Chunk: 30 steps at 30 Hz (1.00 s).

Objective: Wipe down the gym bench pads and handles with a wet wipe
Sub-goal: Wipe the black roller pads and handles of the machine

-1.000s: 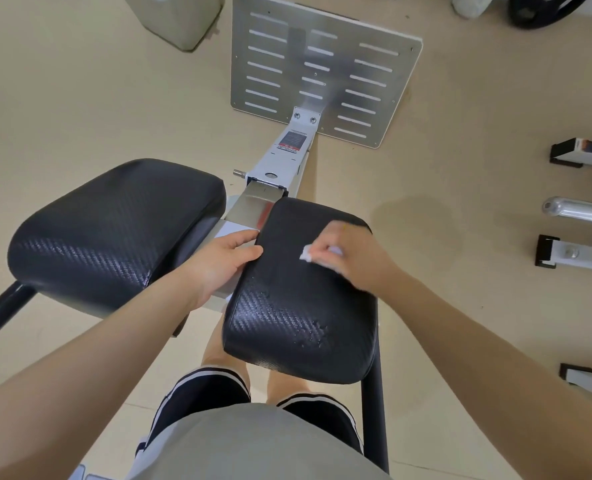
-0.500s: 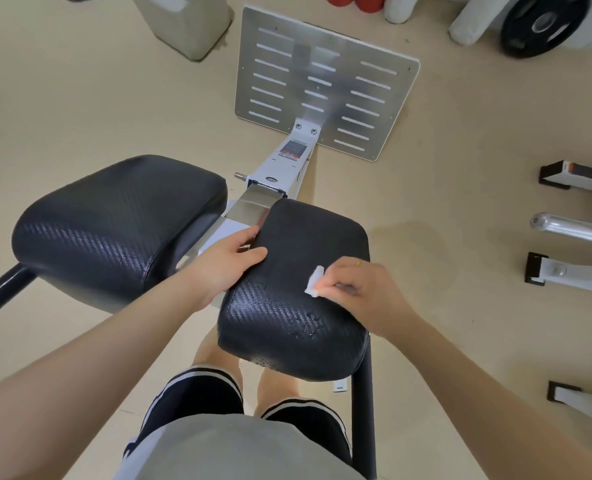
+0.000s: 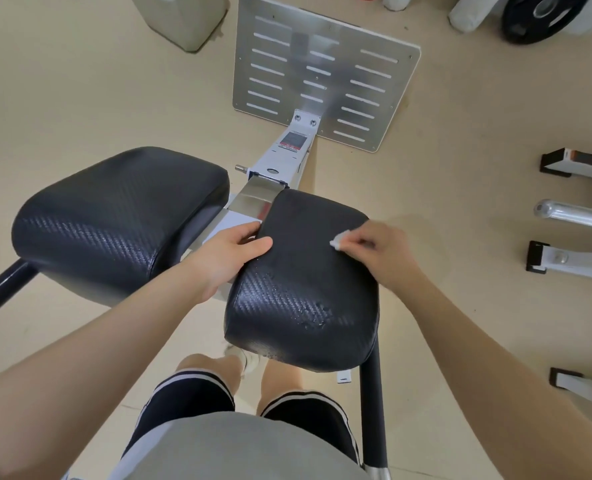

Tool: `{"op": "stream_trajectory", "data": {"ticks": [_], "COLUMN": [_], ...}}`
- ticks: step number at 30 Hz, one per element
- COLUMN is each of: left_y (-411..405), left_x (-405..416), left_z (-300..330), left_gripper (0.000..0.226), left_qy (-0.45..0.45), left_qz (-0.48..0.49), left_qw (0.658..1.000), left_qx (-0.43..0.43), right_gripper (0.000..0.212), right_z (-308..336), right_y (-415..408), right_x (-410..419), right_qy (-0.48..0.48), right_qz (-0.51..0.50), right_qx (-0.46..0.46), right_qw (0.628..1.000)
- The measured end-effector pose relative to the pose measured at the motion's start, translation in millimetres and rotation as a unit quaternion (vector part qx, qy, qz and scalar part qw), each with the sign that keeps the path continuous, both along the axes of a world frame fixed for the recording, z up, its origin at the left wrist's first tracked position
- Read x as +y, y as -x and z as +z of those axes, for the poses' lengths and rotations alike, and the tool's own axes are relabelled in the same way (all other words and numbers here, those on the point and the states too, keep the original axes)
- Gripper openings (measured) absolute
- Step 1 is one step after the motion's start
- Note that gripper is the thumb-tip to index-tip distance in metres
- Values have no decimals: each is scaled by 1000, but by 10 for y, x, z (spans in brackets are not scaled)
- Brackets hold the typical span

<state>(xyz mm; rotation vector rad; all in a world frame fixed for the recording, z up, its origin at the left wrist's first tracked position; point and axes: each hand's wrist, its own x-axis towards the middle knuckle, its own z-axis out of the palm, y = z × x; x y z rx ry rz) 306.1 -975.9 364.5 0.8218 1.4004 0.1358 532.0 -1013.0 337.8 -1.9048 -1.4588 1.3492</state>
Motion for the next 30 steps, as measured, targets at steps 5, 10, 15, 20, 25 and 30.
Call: {"op": "stream_trajectory", "data": {"ticks": [5,10,15,20,25,30], "left_y": [21,33,115,215,226,338], "left_x": [16,35,9,-76,-173,-205], "left_z": [38,12,-6,63,179,155], "left_gripper": [22,27,33,34,35,35], "left_qy": [3,4,-3,-5,-9,-3], "left_qz": [-22,-29,-26,-44,-57,-62], "left_qw": [1000,1000,999,999,998,997], "left_qx": [-11,-5,19,7,-9,-37], "right_gripper": [33,14,13,13,15,19], "right_z": [455,157,-73,408,605,596], "right_y": [42,-2,-33,205,697,795], "right_x": [-533,-242,25,-427,-1080,-999], "right_qy": [-6,-13,27,19,-20,21], "right_qz": [53,2,-59,-44,-5,-273], "right_qx": [17,-50,-107,-79,-159,-182], "right_qw": [998,999,992,996,987,944]}}
